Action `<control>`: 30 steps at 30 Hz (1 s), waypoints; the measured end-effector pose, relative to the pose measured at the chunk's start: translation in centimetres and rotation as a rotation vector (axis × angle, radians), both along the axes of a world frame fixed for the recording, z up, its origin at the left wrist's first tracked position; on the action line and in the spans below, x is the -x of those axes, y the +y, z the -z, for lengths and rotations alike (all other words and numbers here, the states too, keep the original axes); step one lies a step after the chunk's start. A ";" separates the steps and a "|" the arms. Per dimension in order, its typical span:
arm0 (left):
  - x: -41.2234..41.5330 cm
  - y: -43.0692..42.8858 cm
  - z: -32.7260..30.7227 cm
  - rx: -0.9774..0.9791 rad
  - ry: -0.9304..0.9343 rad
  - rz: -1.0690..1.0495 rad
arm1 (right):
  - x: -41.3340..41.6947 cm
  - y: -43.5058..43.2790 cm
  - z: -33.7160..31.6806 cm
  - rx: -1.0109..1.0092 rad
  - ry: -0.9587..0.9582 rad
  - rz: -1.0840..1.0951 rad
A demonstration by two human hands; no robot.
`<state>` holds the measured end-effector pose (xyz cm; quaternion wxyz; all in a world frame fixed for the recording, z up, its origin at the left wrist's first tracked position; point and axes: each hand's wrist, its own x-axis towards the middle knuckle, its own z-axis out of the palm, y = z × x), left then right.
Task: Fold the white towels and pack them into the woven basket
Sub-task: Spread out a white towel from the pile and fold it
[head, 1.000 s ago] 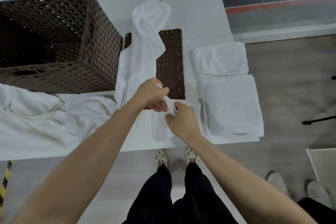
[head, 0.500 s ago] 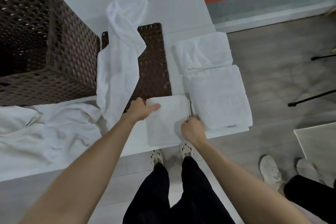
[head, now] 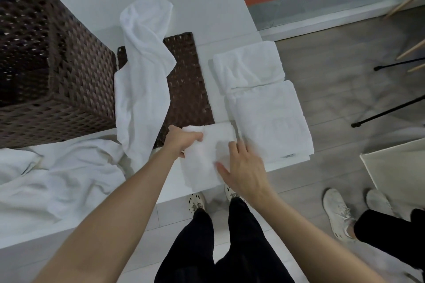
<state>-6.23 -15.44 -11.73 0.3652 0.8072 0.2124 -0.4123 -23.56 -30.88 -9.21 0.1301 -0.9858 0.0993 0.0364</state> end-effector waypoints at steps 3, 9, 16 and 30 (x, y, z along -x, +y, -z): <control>-0.5 0.4 -1.3 0.023 0.007 -0.062 | 2.2 1.8 0.2 -0.148 -0.180 -0.266; -1.5 1.7 -3.3 0.079 0.039 -0.096 | 0.8 3.4 2.3 -0.145 -0.240 -0.259; -2.6 7.9 -6.5 0.567 0.179 0.127 | -2.1 2.0 -3.6 -0.509 -0.315 0.017; -0.8 1.6 -9.9 0.632 -0.218 0.230 | -2.8 -5.8 -9.8 -1.221 -0.065 0.540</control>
